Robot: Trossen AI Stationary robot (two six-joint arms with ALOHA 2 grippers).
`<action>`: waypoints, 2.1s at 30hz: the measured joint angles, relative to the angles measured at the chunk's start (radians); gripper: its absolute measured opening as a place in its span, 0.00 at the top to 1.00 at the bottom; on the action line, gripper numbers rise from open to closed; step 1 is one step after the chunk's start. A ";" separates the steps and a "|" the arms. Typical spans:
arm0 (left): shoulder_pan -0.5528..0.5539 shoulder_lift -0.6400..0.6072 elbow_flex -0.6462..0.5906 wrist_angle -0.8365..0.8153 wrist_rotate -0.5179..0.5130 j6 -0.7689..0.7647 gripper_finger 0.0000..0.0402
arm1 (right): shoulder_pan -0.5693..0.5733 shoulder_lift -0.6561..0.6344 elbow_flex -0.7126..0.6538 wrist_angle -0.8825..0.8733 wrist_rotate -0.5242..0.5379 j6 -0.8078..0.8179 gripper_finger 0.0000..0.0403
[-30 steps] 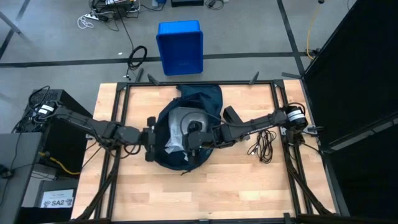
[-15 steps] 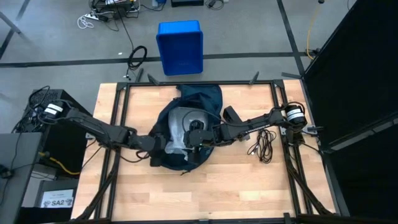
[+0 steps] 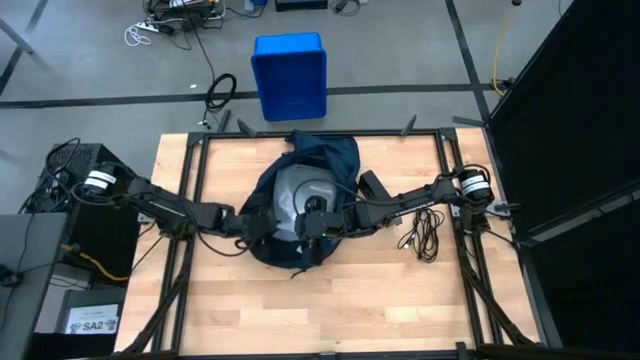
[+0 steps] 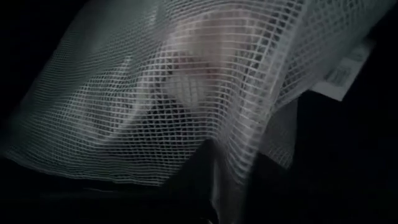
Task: Unpack backpack
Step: Remove the white mesh envelope from the backpack
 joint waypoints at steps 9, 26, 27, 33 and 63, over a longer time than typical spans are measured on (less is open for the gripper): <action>0.000 -0.140 0.110 -0.065 -0.120 0.101 1.00 | 0.013 -0.006 0.000 -0.016 0.008 -0.048 0.43; -0.001 -0.234 0.408 -0.399 -0.077 0.337 1.00 | 0.123 -0.149 0.003 -0.085 0.309 -0.173 0.49; -0.001 -0.234 0.408 -0.431 -0.040 0.332 1.00 | 0.120 -0.136 0.004 -0.100 0.293 -0.164 0.48; 0.001 -0.214 0.339 -0.549 0.106 0.208 0.98 | 0.076 -0.027 0.001 -0.146 0.207 -0.120 0.41; 0.100 0.053 0.026 -0.108 0.082 0.038 0.50 | -0.050 0.201 0.005 -0.060 0.030 0.051 0.45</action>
